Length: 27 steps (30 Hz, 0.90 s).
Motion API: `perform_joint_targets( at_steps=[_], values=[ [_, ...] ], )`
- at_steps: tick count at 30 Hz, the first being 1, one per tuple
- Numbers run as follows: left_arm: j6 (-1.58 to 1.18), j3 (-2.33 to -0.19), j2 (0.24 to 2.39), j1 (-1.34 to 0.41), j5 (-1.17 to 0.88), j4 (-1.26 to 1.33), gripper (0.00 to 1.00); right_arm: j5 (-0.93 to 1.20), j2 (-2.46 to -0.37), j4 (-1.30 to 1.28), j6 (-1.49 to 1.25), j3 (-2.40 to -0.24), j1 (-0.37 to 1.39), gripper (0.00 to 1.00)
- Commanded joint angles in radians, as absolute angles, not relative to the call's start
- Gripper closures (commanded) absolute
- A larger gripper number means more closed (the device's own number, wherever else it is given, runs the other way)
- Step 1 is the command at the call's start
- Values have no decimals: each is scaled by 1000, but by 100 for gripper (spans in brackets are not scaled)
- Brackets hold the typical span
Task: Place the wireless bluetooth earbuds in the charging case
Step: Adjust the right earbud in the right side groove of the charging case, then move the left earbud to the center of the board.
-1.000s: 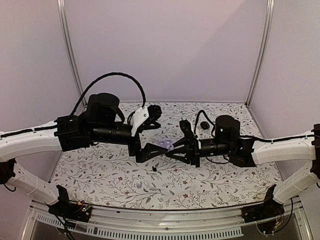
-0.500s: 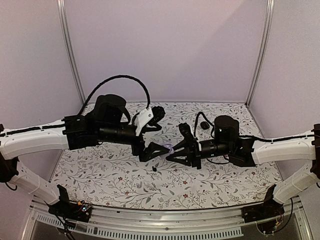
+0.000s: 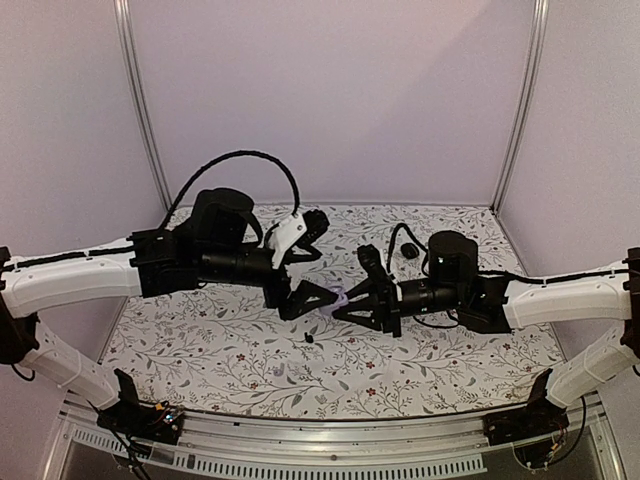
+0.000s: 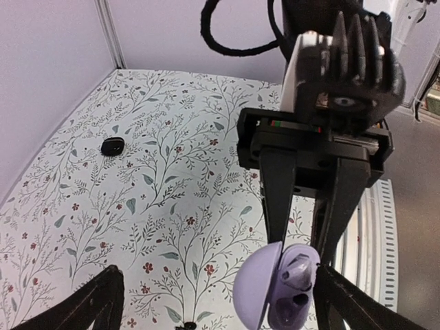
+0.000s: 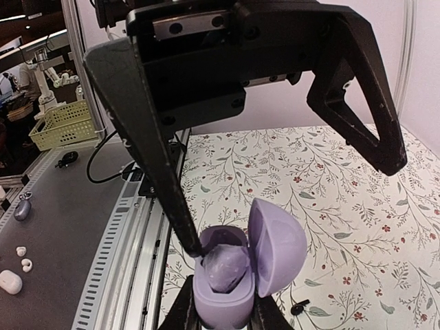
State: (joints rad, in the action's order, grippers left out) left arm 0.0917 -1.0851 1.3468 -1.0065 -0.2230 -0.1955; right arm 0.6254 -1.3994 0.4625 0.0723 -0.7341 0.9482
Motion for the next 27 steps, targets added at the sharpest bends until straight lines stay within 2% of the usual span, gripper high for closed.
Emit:
perform_joint_targets(
  at_steps=[1,5,9,13,15,21,27],
  values=[
    [65,-1049,1276,-977,-262,-128,3,585,-1370,500,50,-732,918,100],
    [-18,-1017,1238,-881,-267,-157,4,580,-1337,514,5,-692,856,100],
    [-106,-994,1240,-829,-231,-299,9,590,-1295,510,-41,-645,802,100],
    [-232,-943,1251,-820,-231,-447,21,594,-1254,491,-52,-600,769,100],
    [-312,-877,1229,-835,-264,-453,28,590,-1232,486,-55,-579,758,100],
    [-405,-651,1124,-912,-213,-362,35,597,-1215,482,-58,-545,743,100],
    [-446,-705,1282,-987,-50,-454,37,598,-1199,470,-57,-540,739,100]
  ],
)
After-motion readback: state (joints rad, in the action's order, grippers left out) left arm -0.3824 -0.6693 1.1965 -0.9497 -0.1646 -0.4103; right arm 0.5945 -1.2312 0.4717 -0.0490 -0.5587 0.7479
